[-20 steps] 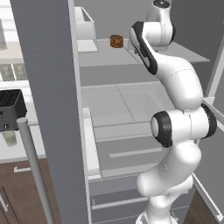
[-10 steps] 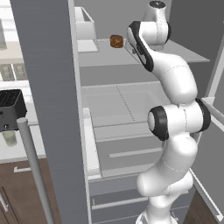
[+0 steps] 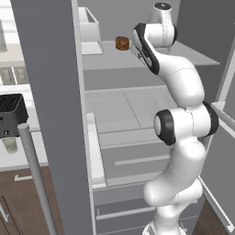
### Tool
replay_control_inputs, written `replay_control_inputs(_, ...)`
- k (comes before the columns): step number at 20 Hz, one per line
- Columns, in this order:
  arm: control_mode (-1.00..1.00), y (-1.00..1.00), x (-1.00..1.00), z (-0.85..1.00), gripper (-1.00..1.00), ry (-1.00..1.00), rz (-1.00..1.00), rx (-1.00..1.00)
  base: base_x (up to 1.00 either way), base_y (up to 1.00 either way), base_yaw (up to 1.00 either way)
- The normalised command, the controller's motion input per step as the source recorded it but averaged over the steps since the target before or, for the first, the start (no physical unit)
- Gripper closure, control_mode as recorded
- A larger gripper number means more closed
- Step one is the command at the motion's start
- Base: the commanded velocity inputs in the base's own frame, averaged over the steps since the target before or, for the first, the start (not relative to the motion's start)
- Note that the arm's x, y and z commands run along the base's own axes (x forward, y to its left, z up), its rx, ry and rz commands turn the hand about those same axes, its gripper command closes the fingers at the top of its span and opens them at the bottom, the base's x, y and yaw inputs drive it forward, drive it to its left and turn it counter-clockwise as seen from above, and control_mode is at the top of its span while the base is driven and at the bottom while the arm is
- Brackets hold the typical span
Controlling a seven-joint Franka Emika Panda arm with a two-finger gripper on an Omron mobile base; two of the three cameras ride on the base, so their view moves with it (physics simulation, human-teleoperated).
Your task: Grab a lemon wedge from the fridge and one ice cube from the ice bowl, and put them in the glass of lemonade.
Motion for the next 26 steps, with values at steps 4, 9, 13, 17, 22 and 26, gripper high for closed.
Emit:
replay_control_inputs(4, -1.00, 0.00, 0.00, -0.23, -1.00, 0.00, 0.00, 0.00, 0.00, 0.00, 0.00)
replay_control_inputs(9, -1.00, 0.00, 0.00, 0.00, 1.00, 0.00, 0.00, 0.00, 0.00, 0.00, 0.00)
replay_control_inputs(13, -1.00, 0.00, 0.00, 0.00, 1.00, 0.00, 0.00, 0.00, 0.00, 0.00, 0.00)
replay_control_inputs(17, -1.00, 0.00, 0.00, 0.00, 1.00, 0.00, 0.00, 0.00, 0.00, 0.00, 0.00)
replay_control_inputs(22, -1.00, 0.00, -0.77, -0.05, 1.00, -0.07, 0.00, 0.00, 0.00, 0.00, 0.00)
replay_control_inputs(26, -1.00, 0.05, -1.00, -0.25, 1.00, -0.19, 0.01, 0.02, 0.00, 0.00, 0.00)
